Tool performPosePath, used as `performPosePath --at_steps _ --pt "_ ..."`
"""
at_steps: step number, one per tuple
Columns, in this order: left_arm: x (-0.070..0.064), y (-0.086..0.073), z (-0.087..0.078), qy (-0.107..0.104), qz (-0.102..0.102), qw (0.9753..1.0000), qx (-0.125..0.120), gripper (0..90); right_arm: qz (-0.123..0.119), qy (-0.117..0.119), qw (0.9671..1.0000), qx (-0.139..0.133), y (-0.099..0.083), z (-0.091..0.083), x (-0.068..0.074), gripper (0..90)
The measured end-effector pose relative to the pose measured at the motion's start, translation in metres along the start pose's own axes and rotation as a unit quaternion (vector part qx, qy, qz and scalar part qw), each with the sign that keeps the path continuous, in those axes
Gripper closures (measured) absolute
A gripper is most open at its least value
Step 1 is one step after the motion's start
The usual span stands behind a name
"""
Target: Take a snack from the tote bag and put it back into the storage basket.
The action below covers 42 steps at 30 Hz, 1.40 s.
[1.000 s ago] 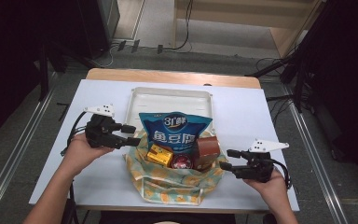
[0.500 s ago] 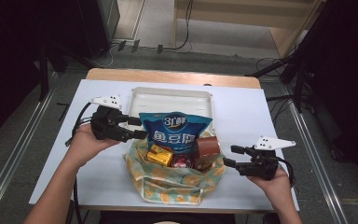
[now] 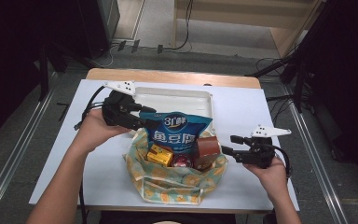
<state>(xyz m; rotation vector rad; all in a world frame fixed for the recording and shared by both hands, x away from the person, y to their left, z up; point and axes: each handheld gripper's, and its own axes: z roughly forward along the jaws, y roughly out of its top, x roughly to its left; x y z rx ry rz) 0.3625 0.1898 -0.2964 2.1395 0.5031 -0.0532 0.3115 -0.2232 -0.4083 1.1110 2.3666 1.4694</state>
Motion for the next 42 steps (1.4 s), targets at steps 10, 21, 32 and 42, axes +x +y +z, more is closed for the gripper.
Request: performPosePath --at_steps 10,21,32,42 --pt "0.004 0.004 0.013 -0.017 0.013 0.9996 0.02 64.4 0.012 -0.016 0.9996 -0.02 0.017 0.006 -0.008 38.4" --pt "0.006 0.001 0.018 -0.019 0.023 0.9995 0.007 82.7 0.039 -0.029 0.9988 0.0 -0.014 0.023 -0.013 39.8" --pt "0.008 0.001 0.016 0.001 0.033 0.9995 -0.004 89.7 0.034 -0.027 0.9988 0.02 -0.019 0.025 -0.013 39.8" --pt "0.005 0.005 0.014 0.012 0.03 0.9992 -0.024 90.0 0.036 -0.019 0.9988 0.028 -0.02 0.028 -0.012 39.5"
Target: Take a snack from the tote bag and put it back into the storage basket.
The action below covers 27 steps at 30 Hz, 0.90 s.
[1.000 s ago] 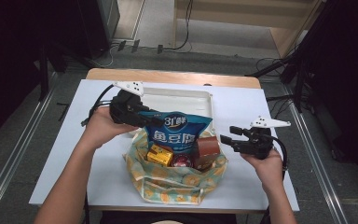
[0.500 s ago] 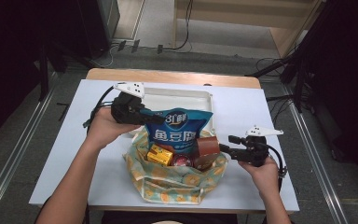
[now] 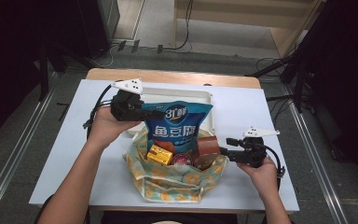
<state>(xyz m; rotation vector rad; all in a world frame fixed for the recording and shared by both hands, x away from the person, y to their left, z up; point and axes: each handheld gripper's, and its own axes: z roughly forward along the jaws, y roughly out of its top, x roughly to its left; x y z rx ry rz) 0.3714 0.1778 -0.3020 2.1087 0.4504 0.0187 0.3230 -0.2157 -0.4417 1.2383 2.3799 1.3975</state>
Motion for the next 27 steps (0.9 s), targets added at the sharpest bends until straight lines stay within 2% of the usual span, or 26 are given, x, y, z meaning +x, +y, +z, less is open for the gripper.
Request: performPosePath --at_steps 5,9,14,16,20,23,27 --pt "-0.003 0.004 -0.001 0.002 0.001 1.0 -0.005 90.0 0.005 0.001 1.0 0.005 -0.002 0.001 -0.001 39.3" --pt "-0.004 0.008 -0.004 -0.012 -0.001 0.9997 -0.021 90.0 0.004 0.0 1.0 0.005 -0.002 0.001 -0.002 39.2" --pt "-0.009 0.018 -0.007 -0.007 0.004 0.9996 -0.026 90.0 0.007 -0.002 1.0 0.005 -0.003 0.0 -0.003 39.1" --pt "-0.01 0.023 -0.009 -0.004 0.0 0.9996 -0.029 90.0 0.008 -0.002 1.0 0.006 -0.003 -0.001 -0.003 39.1" --pt "-0.014 0.033 -0.009 -0.001 -0.001 0.9997 -0.026 90.0 0.009 -0.004 1.0 0.0 -0.002 -0.002 -0.002 39.1" --pt "-0.014 0.043 -0.009 0.011 0.001 0.9998 -0.017 90.0 0.006 -0.001 1.0 -0.002 -0.002 -0.002 -0.002 39.1" --pt "-0.016 0.053 -0.014 0.015 0.004 0.9997 -0.021 90.0 0.006 0.001 1.0 -0.001 -0.001 -0.002 -0.002 39.1"
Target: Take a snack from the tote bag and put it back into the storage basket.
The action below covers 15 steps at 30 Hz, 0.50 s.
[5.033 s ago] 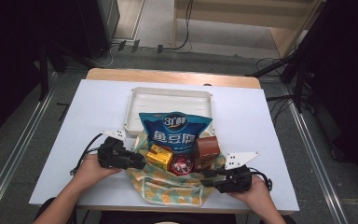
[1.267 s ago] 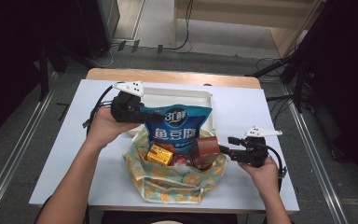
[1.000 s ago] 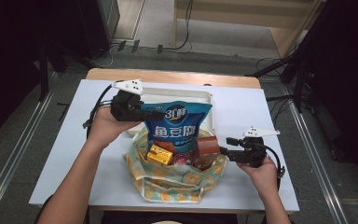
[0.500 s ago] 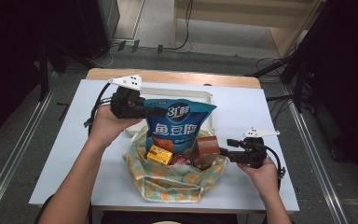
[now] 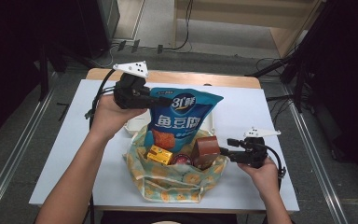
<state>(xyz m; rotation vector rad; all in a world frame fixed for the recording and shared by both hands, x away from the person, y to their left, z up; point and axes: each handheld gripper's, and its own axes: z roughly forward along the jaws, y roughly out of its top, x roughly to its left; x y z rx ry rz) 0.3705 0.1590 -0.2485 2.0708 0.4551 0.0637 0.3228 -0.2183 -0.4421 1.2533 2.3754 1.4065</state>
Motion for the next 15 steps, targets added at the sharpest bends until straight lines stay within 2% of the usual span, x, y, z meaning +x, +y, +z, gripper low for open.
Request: performPosePath --at_steps 3,9,13,15 --pt "-0.002 0.008 -0.005 0.009 0.009 0.9999 -0.004 90.0 0.0 0.001 1.0 0.001 0.0 0.001 -0.001 39.1" --pt "-0.002 0.021 -0.014 0.017 0.009 0.9997 -0.012 90.0 0.002 0.006 1.0 0.001 0.001 0.003 -0.001 39.1" --pt "-0.001 0.026 -0.025 0.03 0.012 0.9993 -0.017 90.0 0.005 0.006 1.0 0.003 0.001 0.003 -0.001 39.1" --pt "0.0 0.028 -0.032 0.035 0.011 0.999 -0.027 90.0 0.003 0.004 1.0 0.001 0.001 0.003 -0.001 39.1"
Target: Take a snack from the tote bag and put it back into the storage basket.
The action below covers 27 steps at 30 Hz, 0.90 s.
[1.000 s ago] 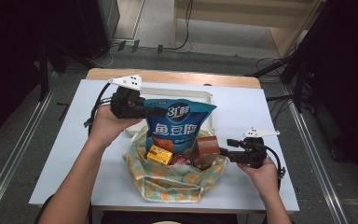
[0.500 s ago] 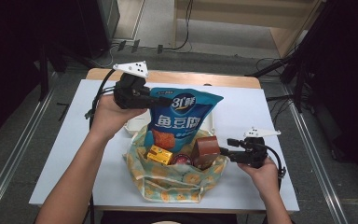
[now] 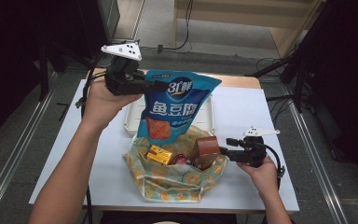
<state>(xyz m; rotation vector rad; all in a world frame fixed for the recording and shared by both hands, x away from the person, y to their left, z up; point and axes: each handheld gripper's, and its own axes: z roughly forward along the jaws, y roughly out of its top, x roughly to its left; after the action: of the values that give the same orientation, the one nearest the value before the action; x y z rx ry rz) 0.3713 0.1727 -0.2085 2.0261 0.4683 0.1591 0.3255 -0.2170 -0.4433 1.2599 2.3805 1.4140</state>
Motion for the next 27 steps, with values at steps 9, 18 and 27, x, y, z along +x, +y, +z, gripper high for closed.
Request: performPosePath --at_steps 9,18,27 --pt "0.01 0.003 -0.028 0.031 -0.007 0.9994 -0.012 90.0 -0.002 0.001 1.0 0.004 -0.001 0.001 0.001 39.1" --pt "0.018 -0.008 -0.046 0.055 -0.014 0.9984 -0.004 90.0 0.001 0.0 1.0 0.003 -0.002 -0.001 0.002 39.1" --pt "0.027 -0.018 -0.054 0.071 -0.028 0.9971 0.0 90.0 -0.007 -0.003 1.0 0.001 -0.001 0.0 0.002 39.1"
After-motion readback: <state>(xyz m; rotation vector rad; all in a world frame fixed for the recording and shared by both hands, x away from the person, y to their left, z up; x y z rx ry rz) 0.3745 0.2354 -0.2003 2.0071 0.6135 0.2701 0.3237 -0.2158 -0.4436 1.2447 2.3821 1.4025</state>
